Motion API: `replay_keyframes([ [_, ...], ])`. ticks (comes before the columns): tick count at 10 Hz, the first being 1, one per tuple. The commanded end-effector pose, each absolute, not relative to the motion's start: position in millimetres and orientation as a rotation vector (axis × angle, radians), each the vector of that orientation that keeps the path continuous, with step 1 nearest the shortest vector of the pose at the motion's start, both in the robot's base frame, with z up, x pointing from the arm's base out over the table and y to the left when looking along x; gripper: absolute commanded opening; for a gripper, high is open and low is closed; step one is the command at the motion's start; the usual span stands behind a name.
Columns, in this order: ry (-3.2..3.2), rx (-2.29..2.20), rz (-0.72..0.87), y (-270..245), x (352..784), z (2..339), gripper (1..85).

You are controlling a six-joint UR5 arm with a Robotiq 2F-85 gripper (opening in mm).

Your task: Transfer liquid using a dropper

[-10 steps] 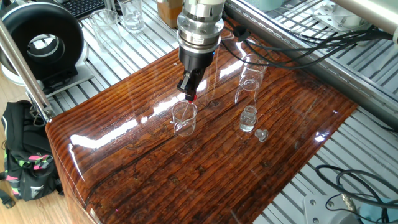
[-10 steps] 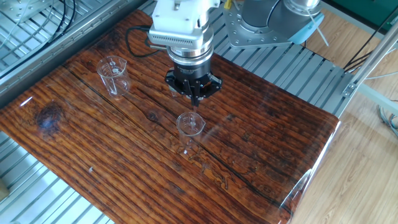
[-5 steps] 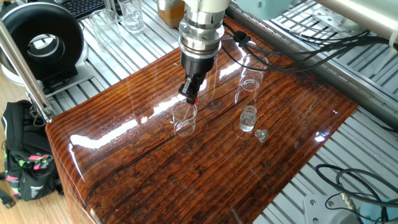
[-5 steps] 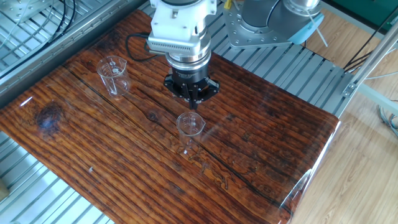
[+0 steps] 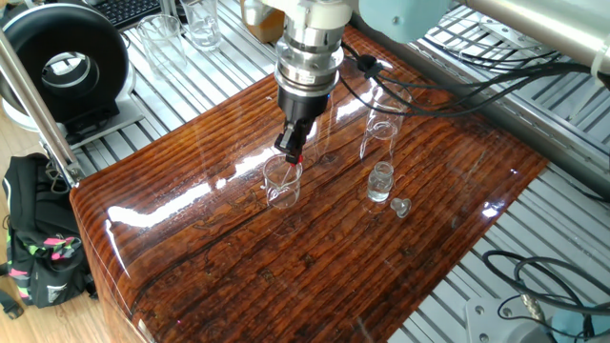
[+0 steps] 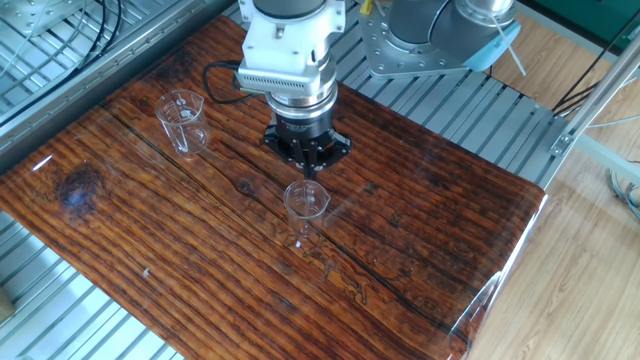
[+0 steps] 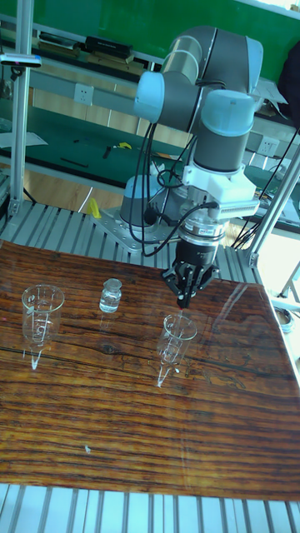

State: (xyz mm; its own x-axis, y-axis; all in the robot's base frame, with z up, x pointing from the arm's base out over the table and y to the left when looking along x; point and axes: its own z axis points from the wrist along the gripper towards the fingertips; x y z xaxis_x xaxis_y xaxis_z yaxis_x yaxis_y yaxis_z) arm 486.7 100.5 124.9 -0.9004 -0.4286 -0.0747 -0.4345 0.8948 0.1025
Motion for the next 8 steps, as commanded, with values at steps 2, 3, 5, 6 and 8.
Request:
replay_keyframes([
  [2,3.005,-0.681,0.204,103.7,486.7,122.4,2.0],
  [3,3.004,-0.681,0.201,103.7,487.3,121.0,2.0],
  [5,3.002,-0.68,0.201,104.4,487.9,119.9,2.0],
  [6,3.002,-0.68,0.201,104.3,487.7,119.4,2.0],
  [8,3.003,-0.675,0.193,103.1,487.9,119.2,2.0],
])
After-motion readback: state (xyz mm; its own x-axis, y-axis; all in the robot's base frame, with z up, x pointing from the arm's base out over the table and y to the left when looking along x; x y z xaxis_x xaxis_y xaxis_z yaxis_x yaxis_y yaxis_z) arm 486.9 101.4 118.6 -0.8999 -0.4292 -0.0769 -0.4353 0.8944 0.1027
